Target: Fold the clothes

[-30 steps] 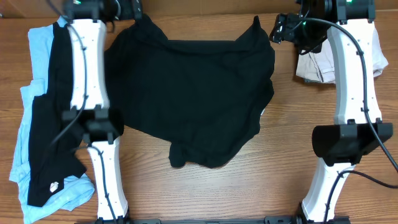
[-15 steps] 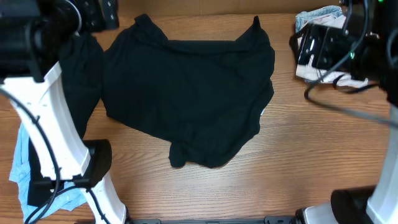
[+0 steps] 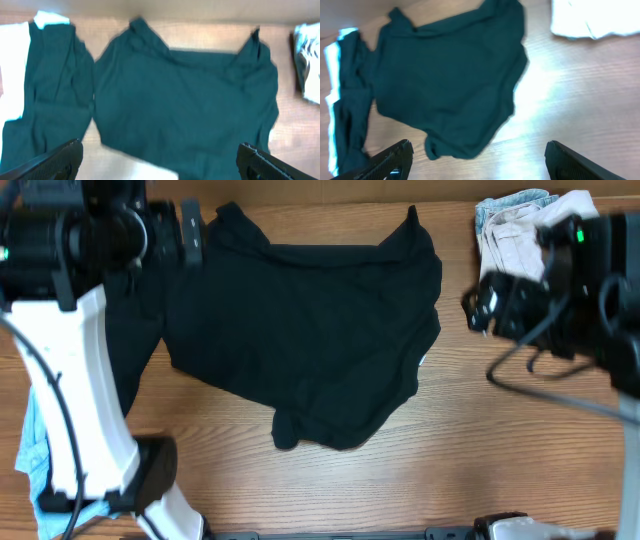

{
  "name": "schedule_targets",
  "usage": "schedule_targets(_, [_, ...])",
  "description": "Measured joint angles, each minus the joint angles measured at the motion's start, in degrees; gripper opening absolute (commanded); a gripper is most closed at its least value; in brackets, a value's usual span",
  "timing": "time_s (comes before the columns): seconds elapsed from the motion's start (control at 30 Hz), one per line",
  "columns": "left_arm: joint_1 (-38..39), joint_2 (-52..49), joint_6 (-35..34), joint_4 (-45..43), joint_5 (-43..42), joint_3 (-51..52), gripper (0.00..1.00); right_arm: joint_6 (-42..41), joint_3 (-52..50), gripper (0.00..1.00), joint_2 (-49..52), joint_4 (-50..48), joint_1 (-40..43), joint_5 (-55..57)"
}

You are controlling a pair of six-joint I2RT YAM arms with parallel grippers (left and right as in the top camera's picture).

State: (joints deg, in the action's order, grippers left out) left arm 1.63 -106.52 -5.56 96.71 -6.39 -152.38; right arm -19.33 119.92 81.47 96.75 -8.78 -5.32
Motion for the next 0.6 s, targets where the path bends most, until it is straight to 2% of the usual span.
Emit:
schedule_targets(0.2, [0.9,8.68,-1.97,-0.28,4.98,18.78,1.0,-3.1,-19.34,0.88,-6.47,-6.99,0.02,2.38])
schedule_targets(0.43, [0.92,7.32,-3.54,-12.0,8.44,40.22,1.0,-4.42,-47.8,0.84,-2.01,-33.09,0.0,-1.75])
schedule_targets(0.6, [0.92,7.06,-3.65,-21.57,8.87,51.45,1.0,-5.42,-60.15,0.78,1.29,-47.34,0.0,-5.03])
